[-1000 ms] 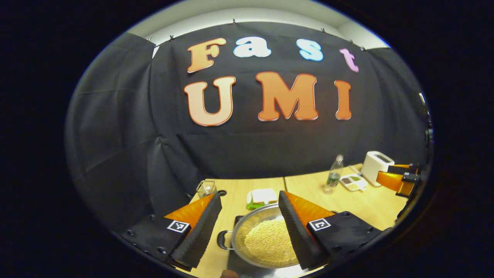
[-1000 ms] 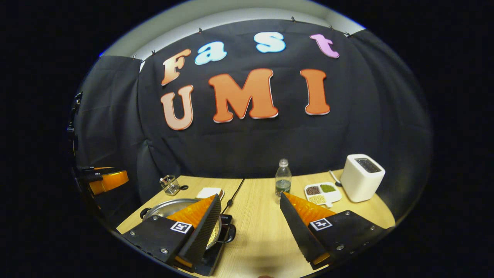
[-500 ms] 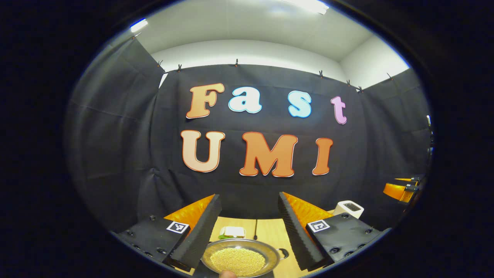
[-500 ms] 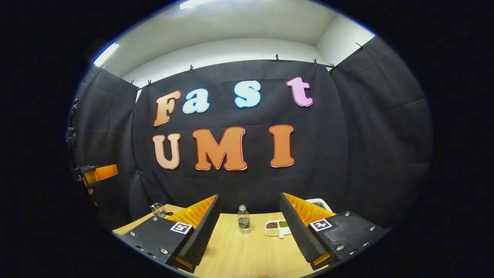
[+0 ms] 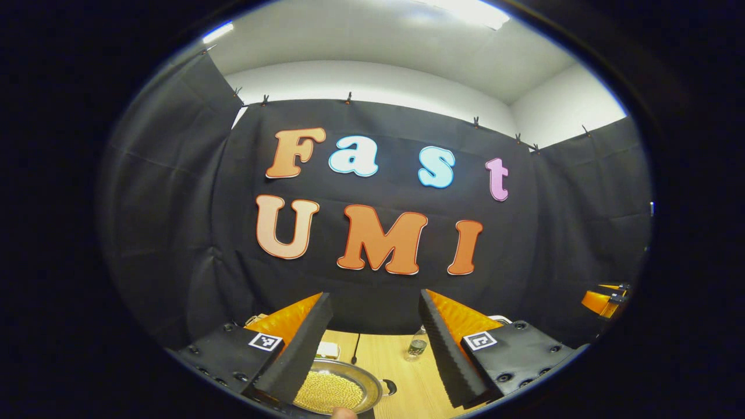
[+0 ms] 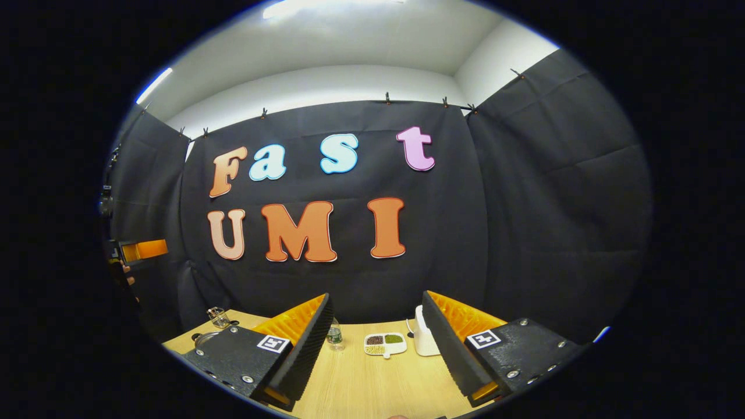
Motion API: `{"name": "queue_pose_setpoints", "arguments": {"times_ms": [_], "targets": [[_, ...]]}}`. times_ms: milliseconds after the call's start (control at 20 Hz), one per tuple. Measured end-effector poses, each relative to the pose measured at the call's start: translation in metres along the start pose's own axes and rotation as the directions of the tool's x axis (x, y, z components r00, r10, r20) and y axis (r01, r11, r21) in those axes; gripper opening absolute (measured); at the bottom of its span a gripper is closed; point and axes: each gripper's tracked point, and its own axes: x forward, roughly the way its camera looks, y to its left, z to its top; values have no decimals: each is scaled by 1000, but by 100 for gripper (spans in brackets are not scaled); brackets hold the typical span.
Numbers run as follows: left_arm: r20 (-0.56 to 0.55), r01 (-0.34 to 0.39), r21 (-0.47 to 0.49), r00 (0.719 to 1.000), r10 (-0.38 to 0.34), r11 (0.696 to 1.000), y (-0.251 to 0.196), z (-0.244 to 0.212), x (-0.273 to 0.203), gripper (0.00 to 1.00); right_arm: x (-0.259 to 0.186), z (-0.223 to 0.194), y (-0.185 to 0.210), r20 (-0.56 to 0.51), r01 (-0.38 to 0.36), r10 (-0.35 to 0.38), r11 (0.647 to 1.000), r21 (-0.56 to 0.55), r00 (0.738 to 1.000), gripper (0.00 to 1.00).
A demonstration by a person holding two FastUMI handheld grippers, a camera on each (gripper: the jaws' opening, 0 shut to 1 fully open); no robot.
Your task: First push the handle of the pot to place it horizontally, then grasp the pot with both hands and set it on the induction cooktop.
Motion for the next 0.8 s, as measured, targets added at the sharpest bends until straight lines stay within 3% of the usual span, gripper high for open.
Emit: {"name": "queue_pose_setpoints", "arguments": {"times_ms": [50, 800], "targets": [[-1, -4, 9, 1000, 4, 1000, -1, 0, 0, 97, 0, -1, -2, -3, -1, 1, 1000, 0, 1000, 95], [25, 8, 68, 1000, -10, 998, -27, 4, -6, 97, -8, -1, -15, 14, -2, 2, 1000, 16, 1000, 95]]}}
